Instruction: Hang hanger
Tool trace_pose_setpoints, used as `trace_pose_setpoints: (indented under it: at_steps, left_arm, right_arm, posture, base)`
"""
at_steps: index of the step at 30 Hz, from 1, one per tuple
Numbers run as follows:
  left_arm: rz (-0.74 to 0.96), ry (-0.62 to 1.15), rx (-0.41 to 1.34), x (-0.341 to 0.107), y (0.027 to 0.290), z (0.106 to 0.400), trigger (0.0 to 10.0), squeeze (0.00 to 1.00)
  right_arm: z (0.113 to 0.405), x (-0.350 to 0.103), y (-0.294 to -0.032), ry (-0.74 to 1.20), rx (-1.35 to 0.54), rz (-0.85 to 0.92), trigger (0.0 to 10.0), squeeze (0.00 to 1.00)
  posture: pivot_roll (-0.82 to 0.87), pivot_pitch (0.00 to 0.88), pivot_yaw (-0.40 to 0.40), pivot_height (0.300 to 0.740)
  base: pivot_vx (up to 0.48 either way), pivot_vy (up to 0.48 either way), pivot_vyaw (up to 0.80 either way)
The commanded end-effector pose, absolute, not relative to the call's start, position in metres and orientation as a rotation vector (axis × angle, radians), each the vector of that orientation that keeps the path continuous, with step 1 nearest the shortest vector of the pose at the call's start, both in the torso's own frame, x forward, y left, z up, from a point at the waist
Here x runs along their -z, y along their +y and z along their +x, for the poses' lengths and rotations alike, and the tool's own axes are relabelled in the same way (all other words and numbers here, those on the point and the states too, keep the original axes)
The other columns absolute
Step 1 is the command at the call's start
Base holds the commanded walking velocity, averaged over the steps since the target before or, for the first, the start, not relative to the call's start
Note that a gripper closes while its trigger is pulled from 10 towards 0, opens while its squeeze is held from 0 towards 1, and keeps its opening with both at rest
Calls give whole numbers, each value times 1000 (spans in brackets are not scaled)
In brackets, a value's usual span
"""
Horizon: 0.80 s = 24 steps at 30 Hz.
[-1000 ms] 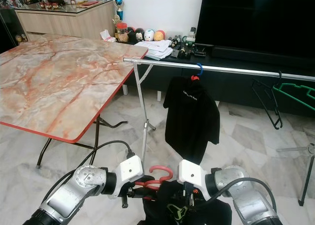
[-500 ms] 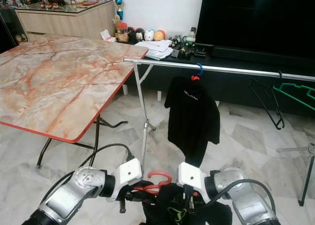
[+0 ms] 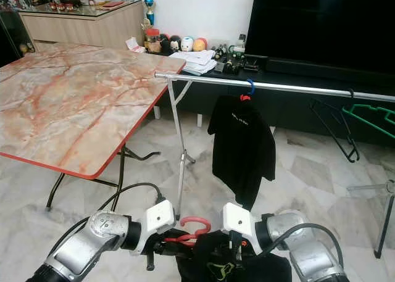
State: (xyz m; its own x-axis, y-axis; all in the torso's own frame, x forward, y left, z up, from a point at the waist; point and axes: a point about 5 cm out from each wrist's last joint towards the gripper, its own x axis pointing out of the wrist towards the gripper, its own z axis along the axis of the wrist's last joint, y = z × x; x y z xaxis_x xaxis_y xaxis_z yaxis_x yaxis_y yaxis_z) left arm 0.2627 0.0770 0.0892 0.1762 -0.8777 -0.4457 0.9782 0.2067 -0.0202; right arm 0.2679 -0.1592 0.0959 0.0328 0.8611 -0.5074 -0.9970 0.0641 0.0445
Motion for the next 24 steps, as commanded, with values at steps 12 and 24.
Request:
trace_pose_setpoints:
  at_steps: [12, 24]
  left_arm:
    - [292, 341, 1400, -98, 62, 261, 0, 0]
    - [304, 349, 1395, -96, 64, 260, 0, 0]
  right_arm:
    - [258, -108, -126, 324, -1661, -246, 10000, 0]
    - [262, -108, -133, 321, -1608, -231, 0, 0]
  posture:
    - [44, 0, -1, 740]
    - [41, 0, 1, 740]
  base:
    - [0, 0, 0]
    - [0, 0, 0]
